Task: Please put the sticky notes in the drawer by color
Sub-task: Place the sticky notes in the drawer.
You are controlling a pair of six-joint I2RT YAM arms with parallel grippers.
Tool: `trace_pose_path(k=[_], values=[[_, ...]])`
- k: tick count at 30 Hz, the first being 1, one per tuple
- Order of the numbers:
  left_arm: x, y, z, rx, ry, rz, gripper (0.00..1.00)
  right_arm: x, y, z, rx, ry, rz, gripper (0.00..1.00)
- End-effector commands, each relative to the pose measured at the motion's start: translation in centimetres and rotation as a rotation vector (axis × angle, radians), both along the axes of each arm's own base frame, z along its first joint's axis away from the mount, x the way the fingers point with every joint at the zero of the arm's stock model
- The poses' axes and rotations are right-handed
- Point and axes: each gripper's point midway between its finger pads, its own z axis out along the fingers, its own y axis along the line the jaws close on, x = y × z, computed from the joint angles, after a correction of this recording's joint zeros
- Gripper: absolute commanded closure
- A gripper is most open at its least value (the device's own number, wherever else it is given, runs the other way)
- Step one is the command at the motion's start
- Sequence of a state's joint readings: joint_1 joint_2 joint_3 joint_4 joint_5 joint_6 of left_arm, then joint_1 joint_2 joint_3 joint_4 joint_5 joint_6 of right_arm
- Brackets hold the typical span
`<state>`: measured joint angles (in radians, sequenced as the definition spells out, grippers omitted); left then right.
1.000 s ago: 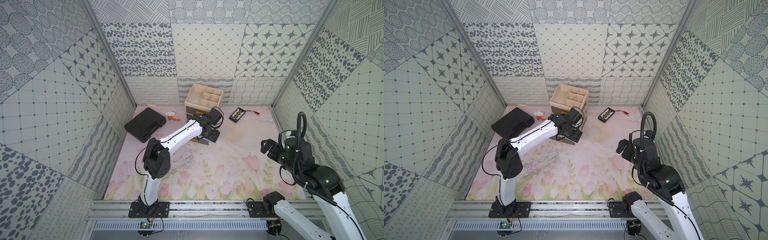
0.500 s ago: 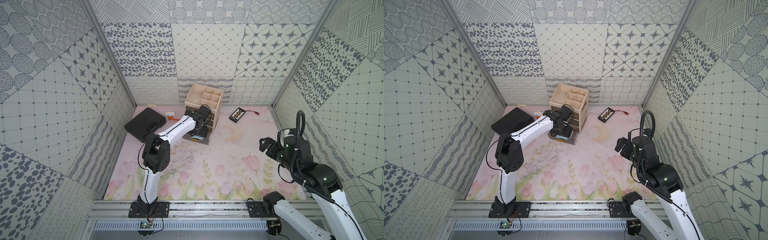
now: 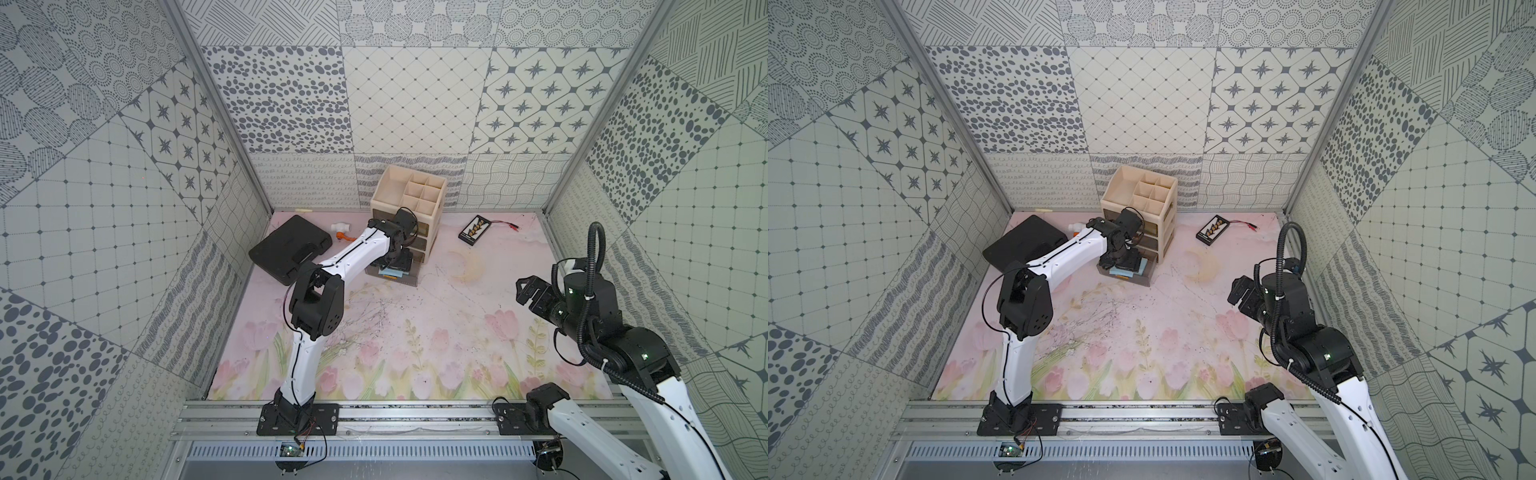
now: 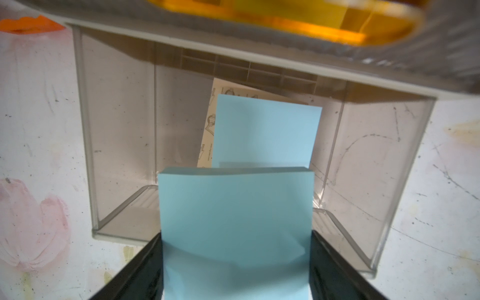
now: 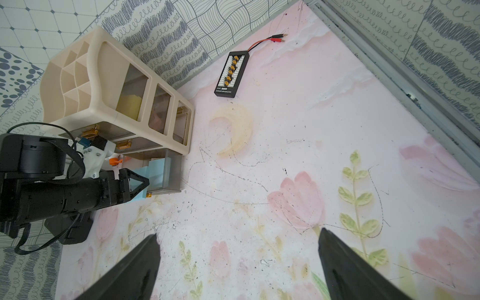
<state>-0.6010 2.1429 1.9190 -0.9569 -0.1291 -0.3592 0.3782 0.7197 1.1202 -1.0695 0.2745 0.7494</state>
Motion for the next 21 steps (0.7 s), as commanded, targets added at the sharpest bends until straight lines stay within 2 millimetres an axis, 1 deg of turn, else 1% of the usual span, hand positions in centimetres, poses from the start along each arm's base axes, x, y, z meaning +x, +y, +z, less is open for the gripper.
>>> trace_pose_path(k=[1,3,6,9,11,13,17,21], values=[[1.3,0.6,0.5,0.012,-0.037,0.03,0.17,0.5,0.2,0.3,0.018,-0.027,-0.001,0.01],[1.6,0.6,0.7,0.015,-0.048,0.04,0.18,0.4,0.2,0.3,0.02,-0.028,-0.003,0.01],[2.2,0.1,0.9,-0.009,-0.053,0.048,0.18,0.3,0.2,0.2,0.025,-0.027,-0.005,0.01],[2.4,-0.3,0.7,-0.034,-0.061,0.066,0.1,0.2,0.2,0.0,0.031,-0.024,-0.008,0.01],[2.4,-0.4,0.9,-0.06,-0.085,0.076,0.06,0.1,0.1,-0.1,0.035,-0.023,-0.011,0.01],[2.6,-0.6,1.5,-0.092,-0.119,0.077,0.03,0.0,0.1,-0.3,0.036,-0.021,-0.012,0.01],[2.5,-0.3,2.6,-0.1,-0.144,0.088,0.02,0.1,0.4,-0.6,0.042,-0.013,0.0,0.01],[1.9,1.2,4.3,-0.09,-0.191,0.129,0.02,0.2,0.5,-0.7,0.041,-0.01,0.003,0.01]])
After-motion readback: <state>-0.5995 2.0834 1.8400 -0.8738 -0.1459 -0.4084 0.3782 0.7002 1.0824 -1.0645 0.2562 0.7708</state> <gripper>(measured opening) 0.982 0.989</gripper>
